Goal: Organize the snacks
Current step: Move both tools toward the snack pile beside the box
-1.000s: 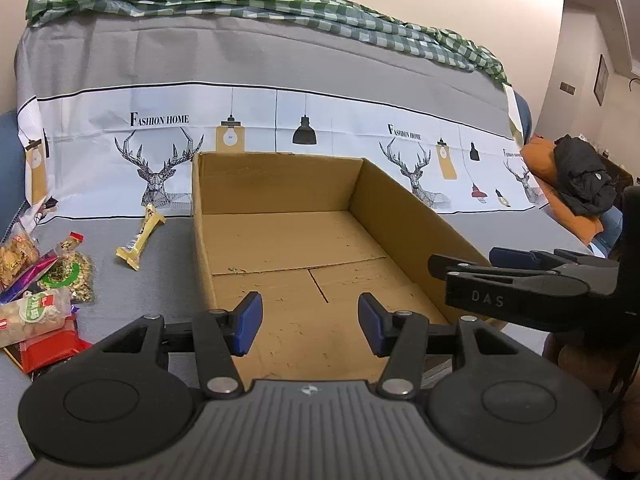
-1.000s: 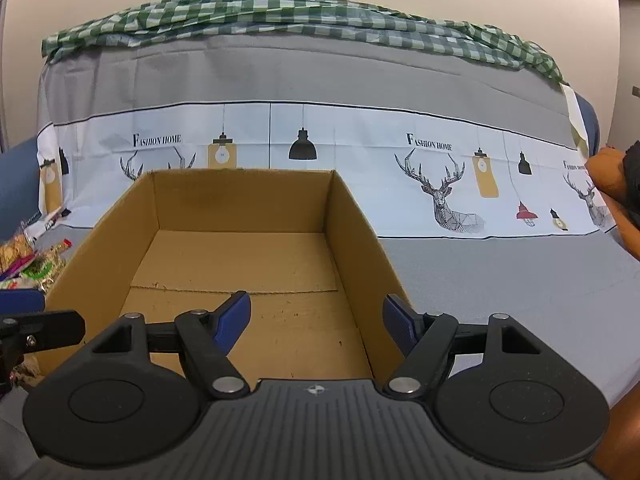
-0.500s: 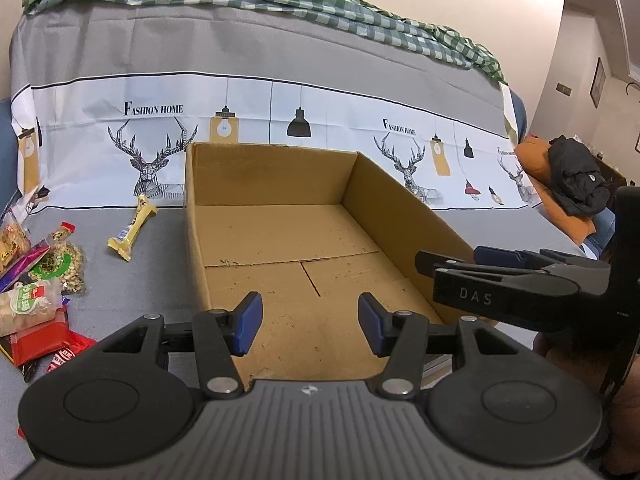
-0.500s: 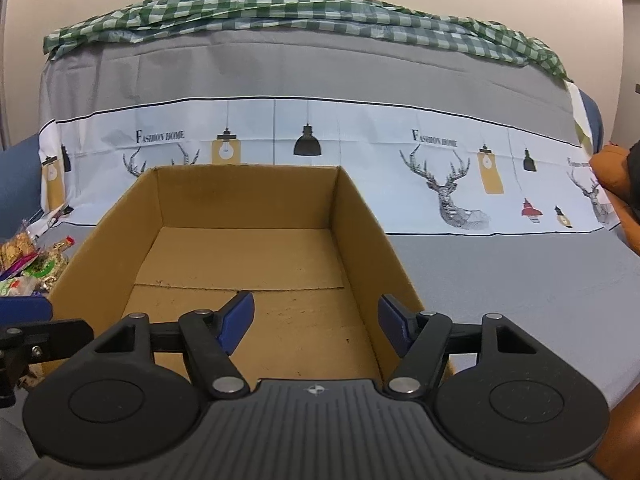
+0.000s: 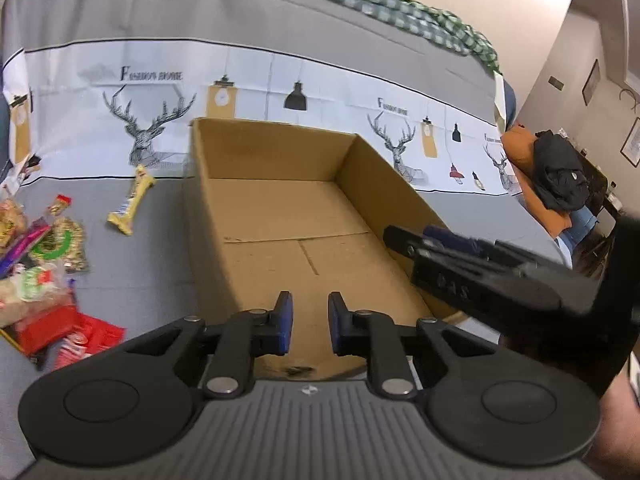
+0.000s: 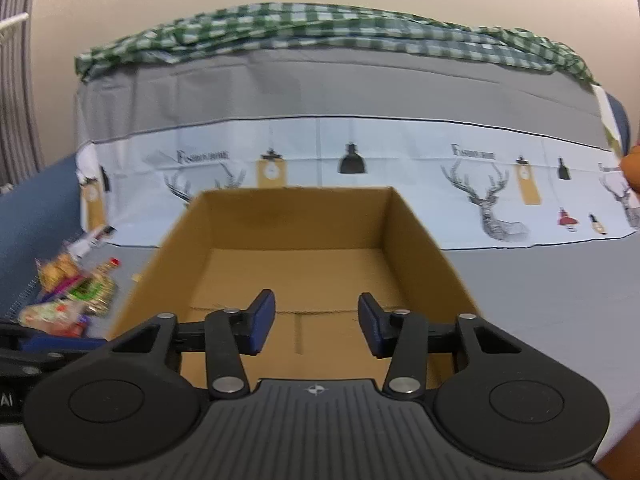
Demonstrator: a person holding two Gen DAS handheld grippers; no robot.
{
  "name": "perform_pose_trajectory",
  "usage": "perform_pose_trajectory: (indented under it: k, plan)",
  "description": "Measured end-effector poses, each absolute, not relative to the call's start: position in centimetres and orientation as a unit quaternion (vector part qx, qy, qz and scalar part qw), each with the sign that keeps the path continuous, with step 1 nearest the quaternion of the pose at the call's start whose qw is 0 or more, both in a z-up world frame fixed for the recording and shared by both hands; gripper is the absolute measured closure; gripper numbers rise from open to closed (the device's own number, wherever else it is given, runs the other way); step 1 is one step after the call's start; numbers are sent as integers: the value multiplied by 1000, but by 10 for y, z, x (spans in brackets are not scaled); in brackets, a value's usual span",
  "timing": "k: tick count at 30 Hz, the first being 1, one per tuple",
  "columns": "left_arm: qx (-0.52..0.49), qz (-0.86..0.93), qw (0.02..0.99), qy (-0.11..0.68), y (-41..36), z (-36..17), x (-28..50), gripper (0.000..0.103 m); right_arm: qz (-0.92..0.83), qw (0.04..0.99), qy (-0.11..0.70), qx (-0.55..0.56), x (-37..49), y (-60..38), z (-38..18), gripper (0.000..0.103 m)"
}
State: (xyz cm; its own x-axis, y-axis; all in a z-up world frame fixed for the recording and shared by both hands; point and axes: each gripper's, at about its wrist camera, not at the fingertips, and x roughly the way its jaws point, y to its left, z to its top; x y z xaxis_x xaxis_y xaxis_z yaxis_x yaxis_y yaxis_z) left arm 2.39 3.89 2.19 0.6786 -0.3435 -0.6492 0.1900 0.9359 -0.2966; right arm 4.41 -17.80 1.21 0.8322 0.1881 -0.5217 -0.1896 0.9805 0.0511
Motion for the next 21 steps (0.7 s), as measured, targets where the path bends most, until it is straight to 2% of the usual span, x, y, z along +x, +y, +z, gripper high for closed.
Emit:
perform_pose_trajectory:
  k: [7, 11, 13, 16, 21]
  plan:
    - [-43, -143, 917, 369, 110, 25, 50, 82, 154, 951, 266, 25, 38, -142, 25, 66]
    - [-89, -126, 919, 364, 160, -2, 52, 82, 190, 946, 262, 31, 33, -113, 29, 66]
    - [-86, -101, 922, 364, 178, -5, 52, 82, 210, 942, 259, 30, 30, -97, 31, 66]
    - [-134, -86, 918, 363, 210, -9, 58, 82, 245, 935, 255, 28, 21, -70, 32, 66]
    - [-118, -42, 912, 391, 232, -21, 67, 78, 292, 915, 278, 32, 10, -24, 15, 66]
